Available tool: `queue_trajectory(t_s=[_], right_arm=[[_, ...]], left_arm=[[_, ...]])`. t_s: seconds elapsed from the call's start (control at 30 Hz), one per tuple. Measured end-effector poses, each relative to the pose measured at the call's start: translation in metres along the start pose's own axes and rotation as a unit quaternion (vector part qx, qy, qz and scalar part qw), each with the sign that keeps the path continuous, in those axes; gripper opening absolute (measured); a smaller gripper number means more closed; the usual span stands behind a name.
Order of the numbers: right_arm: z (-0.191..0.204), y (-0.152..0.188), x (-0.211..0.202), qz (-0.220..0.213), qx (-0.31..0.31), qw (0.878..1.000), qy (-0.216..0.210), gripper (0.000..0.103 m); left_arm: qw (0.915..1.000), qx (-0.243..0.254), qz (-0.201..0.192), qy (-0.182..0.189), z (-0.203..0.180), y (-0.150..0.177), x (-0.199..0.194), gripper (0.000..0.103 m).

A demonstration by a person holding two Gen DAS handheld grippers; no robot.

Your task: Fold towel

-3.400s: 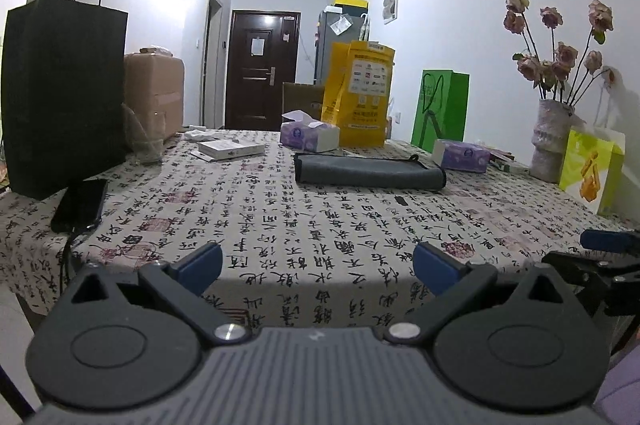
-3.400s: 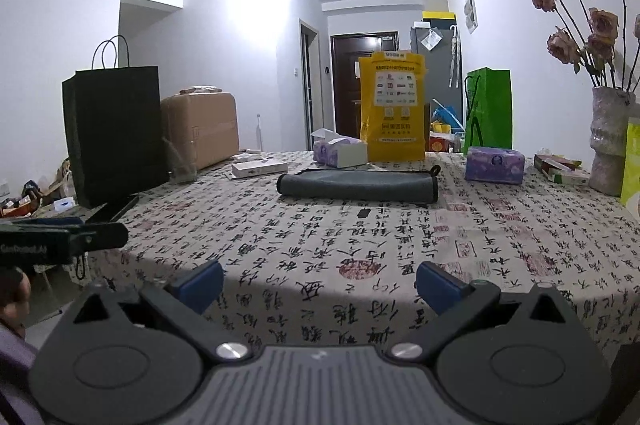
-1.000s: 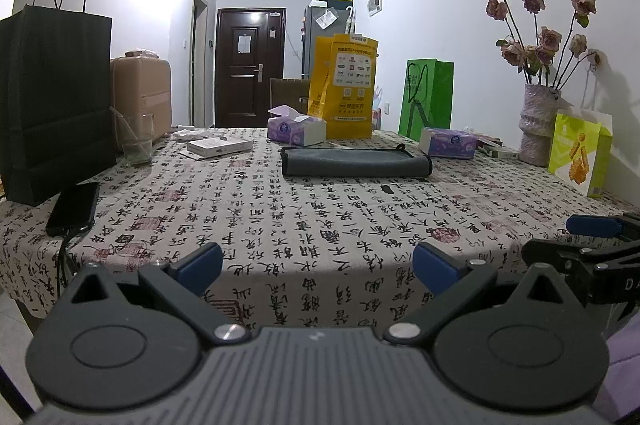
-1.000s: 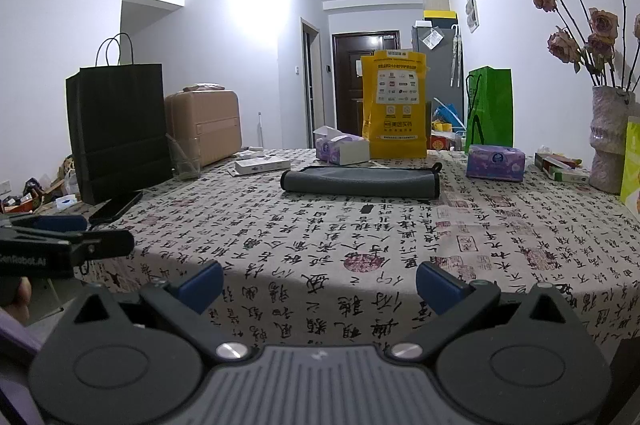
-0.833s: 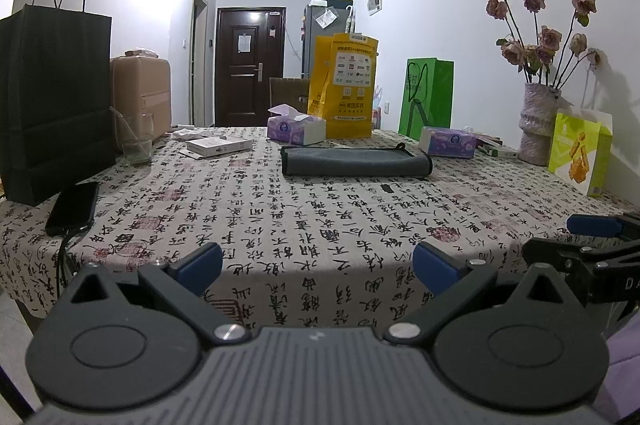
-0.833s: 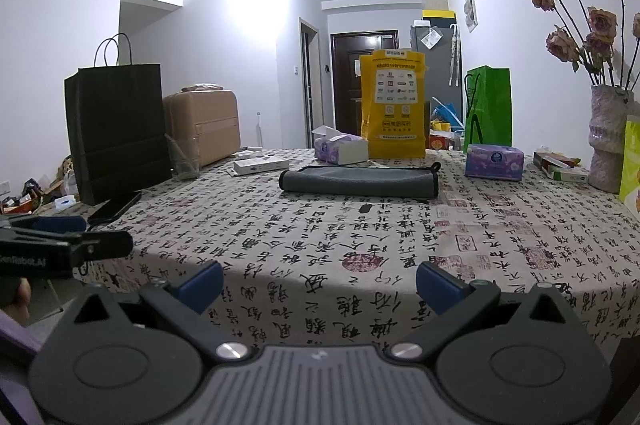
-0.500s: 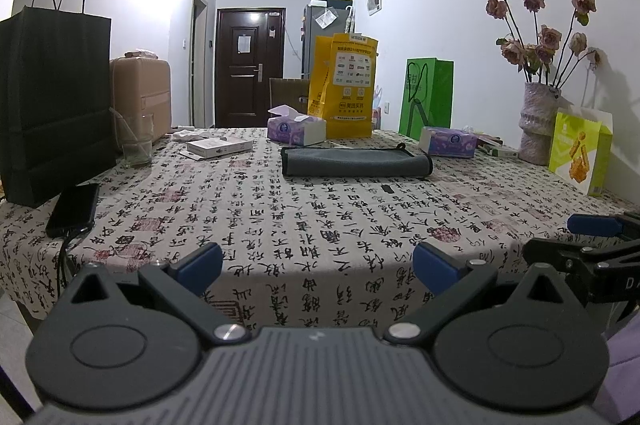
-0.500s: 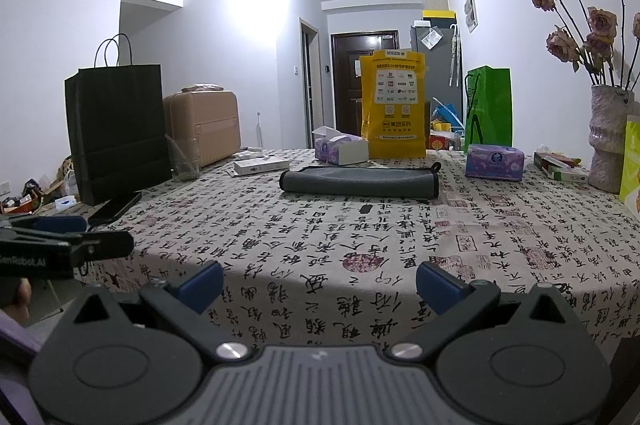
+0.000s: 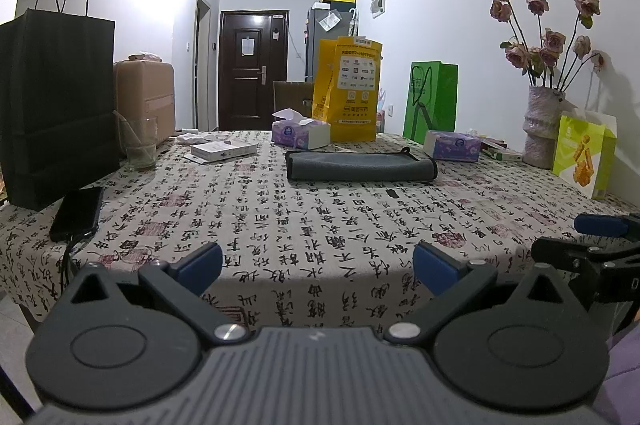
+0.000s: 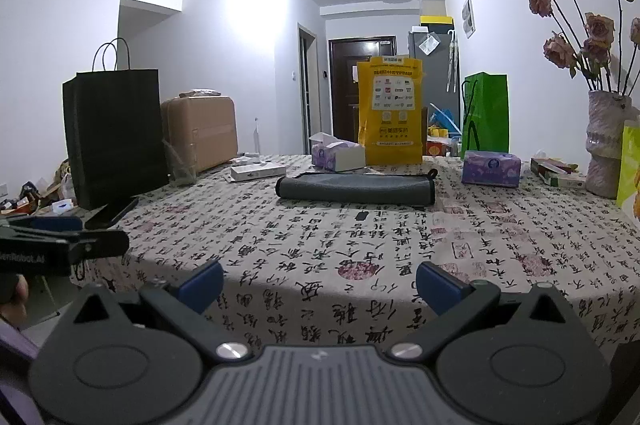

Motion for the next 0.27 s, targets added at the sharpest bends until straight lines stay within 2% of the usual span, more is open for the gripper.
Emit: queue_trajectory(t_s=[0.27], right_arm=[[-0.0018,-0.0026,0.001,-0.006,-0.001,1.0,0.004,0.103]], left_arm=[[0.9999,-0.009,-0.006,0.003,0.0012,-0.0057,0.002,0.103]])
Point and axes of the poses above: each gripper's, at about its wrist camera, not at the fingertips, and x roughly the way its jaws point, z to its left, y to its underside, the point moved 8 cm from there along x, roughly the way its jaws point, and after that the axes turned 8 degrees about -x, right-handed, at the moved point
